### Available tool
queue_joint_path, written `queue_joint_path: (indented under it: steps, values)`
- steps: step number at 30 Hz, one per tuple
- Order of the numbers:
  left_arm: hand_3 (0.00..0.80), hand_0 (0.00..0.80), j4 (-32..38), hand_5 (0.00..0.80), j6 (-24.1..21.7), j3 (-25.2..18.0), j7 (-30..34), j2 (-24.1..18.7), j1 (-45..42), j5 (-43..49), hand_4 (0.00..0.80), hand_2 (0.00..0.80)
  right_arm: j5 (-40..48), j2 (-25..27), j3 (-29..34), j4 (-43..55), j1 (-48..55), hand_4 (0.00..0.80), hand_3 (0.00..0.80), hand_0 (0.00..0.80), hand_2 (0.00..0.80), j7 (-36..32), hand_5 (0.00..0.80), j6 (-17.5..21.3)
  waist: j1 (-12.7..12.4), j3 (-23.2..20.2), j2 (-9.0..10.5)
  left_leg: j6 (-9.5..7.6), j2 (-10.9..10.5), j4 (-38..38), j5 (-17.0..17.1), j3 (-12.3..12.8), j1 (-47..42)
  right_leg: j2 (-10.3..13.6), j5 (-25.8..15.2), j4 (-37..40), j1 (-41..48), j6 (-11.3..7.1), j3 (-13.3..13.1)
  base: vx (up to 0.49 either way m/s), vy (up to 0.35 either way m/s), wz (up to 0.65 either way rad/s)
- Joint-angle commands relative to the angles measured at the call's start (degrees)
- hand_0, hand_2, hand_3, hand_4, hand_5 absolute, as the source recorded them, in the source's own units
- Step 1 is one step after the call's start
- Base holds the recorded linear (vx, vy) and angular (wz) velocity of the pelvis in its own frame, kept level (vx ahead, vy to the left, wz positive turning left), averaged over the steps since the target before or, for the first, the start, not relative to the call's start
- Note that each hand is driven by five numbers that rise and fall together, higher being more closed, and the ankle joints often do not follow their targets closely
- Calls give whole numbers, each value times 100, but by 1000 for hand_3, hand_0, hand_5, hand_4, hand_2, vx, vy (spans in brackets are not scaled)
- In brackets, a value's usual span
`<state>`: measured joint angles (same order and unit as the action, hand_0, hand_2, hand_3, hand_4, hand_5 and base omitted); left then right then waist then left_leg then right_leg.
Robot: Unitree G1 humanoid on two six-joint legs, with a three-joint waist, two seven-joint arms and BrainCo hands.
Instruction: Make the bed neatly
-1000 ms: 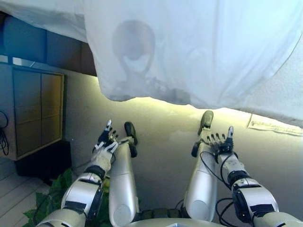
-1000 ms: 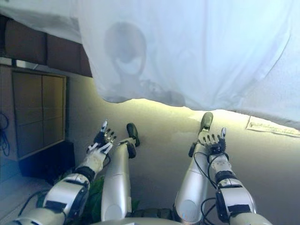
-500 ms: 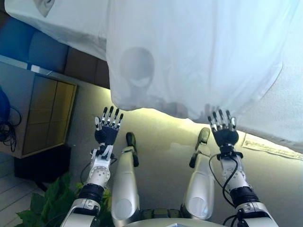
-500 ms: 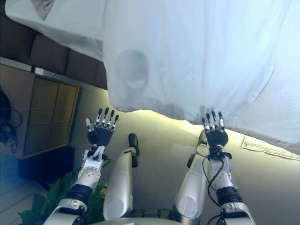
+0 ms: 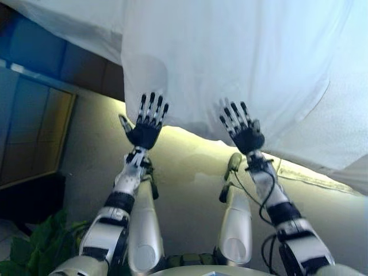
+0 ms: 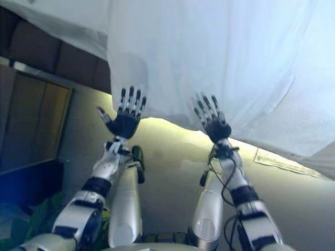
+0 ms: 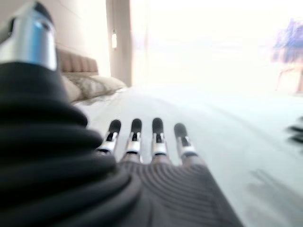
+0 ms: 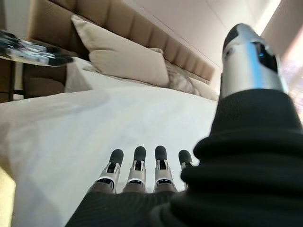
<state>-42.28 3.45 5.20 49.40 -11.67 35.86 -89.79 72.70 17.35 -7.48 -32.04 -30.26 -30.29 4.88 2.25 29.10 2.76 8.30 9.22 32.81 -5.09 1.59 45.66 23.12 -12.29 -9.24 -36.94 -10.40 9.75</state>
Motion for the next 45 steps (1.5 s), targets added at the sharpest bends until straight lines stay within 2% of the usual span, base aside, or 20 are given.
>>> queue_joint_path:
  steps: [1,2,6,11,14,16,18,19,21,23,28,31,33,35,36,37,40,45]
  values:
    - [0,0,206,0,-119,51,420,-95,272,-113,0,0,45,465,58,291,-135,0,0,0,0,-533,0,-134,-137,69,-68,-227,-355,-550,590,191,309,105,-65,-543,-511,-162,-193,67,106,-5]
    - [0,0,239,0,-168,90,345,-122,342,-117,0,0,41,486,36,323,-160,0,0,0,0,-608,0,-154,-151,69,-84,-192,-339,-395,377,122,391,58,81,-664,-603,-209,-285,63,83,-6]
    - [0,0,310,0,-329,152,-118,-381,659,25,0,0,83,556,42,512,-330,0,0,0,0,-840,0,-357,-122,69,-76,-178,-286,118,161,87,1104,-7,112,-933,-1260,-210,-413,-10,95,-14]
    - [0,0,18,0,-377,191,-615,-892,1061,201,0,0,333,738,31,413,-529,0,0,0,0,-884,0,-599,-99,69,-56,-120,-251,413,105,48,1772,-43,40,-941,-1775,-223,-433,-45,81,-14]
    - [0,0,-374,0,-363,221,-943,-1241,1359,340,0,0,642,1015,-69,-80,-702,0,0,0,0,-1009,0,-603,-68,69,-93,-77,-172,569,96,24,2154,-68,66,-1106,-2152,-215,-467,-54,111,-10]
    - [0,0,-675,0,-518,302,-1662,-1425,1582,408,0,0,790,1167,-113,-368,-783,0,0,0,0,-1056,0,-591,-38,69,-123,-71,-124,711,73,27,2404,-75,94,-1280,-2413,-193,-511,-36,92,-15]
    - [0,0,-1107,0,-513,319,-2815,-1658,1839,531,0,0,1010,1264,-107,-653,-849,0,0,0,0,-999,0,-597,-8,69,-149,-69,-61,826,48,54,2575,-53,152,-1456,-2593,-184,-527,-23,74,-16]
    - [0,0,-1121,0,-503,322,-2849,-1668,1884,536,0,0,1021,1265,-107,-674,-882,0,0,0,0,-1006,0,-600,-10,69,-142,-68,-59,844,39,55,2603,-53,165,-1479,-2628,-184,-536,-12,47,-15]
    - [0,0,-1757,0,-589,391,-3419,-1959,2122,875,0,0,1395,1388,-75,-963,-820,0,0,0,0,-756,0,-638,71,69,-141,-75,-30,945,18,96,2718,-55,149,-1507,-2708,-164,-555,7,50,-16]
    - [0,0,-2112,0,-667,446,-3673,-2090,2200,1081,0,0,1605,1499,-9,-1264,-781,0,0,0,0,-461,0,-624,121,69,-137,-72,-6,973,17,131,2741,-60,100,-1452,-2727,-174,-566,12,80,-8]
    - [0,0,-2683,0,-768,406,-4258,-2200,2336,1626,0,0,1540,1710,256,-2384,-859,0,0,0,0,-170,0,-605,126,69,-183,-73,29,908,9,167,2633,-23,57,-1357,-2650,-178,-563,3,27,-5]
    - [0,0,-2937,0,-748,268,-4676,-2282,2012,2296,0,0,1185,1903,474,-3275,-792,0,0,0,0,513,0,-602,25,69,-232,-111,-20,771,42,141,2414,55,27,-1282,-2487,-170,-537,22,-76,-1]
    - [0,0,-2974,0,-704,166,-4738,-2283,1661,2410,0,0,1152,1984,582,-3624,-603,0,0,0,0,884,0,-717,-37,69,-261,-128,-61,628,16,102,2139,65,44,-1207,-2255,-181,-550,58,-135,0]
    - [0,0,-2974,0,-704,166,-4738,-2283,1661,2410,0,0,1152,1984,582,-3624,-603,0,0,0,0,884,0,-717,-37,69,-261,-128,-61,628,16,102,2139,65,44,-1207,-2255,-181,-550,29,-88,5]
    - [0,0,-3024,0,-711,5,-4656,-2286,1305,2355,0,0,1255,2053,765,-3933,-335,0,0,0,0,1145,0,-884,-60,69,-278,-184,-111,391,94,73,1820,82,15,-1129,-2006,-167,-554,-16,-197,16]
    - [0,0,-3002,0,-771,-80,-4572,-2261,1091,2427,0,0,1343,2036,903,-4074,-125,0,0,0,0,1215,0,-946,-61,69,-276,-255,-157,170,292,109,1670,106,-53,-1062,-1888,-87,-489,-7,-242,29]
    - [0,0,-2905,0,-882,-192,-4552,-2179,679,2550,0,0,1293,1887,1140,-4237,403,0,0,0,0,1234,0,-990,-105,69,-266,-269,-209,-176,386,68,1171,57,76,-1020,-1422,-64,-427,-4,-221,38]
    - [0,0,-2520,0,-1234,-325,-4614,-2016,-143,3304,0,0,1070,1299,1362,-4347,1449,0,0,0,0,872,0,-882,-202,69,-135,-277,-286,-784,451,31,-74,-67,219,-759,-181,-50,-97,6,-262,39]
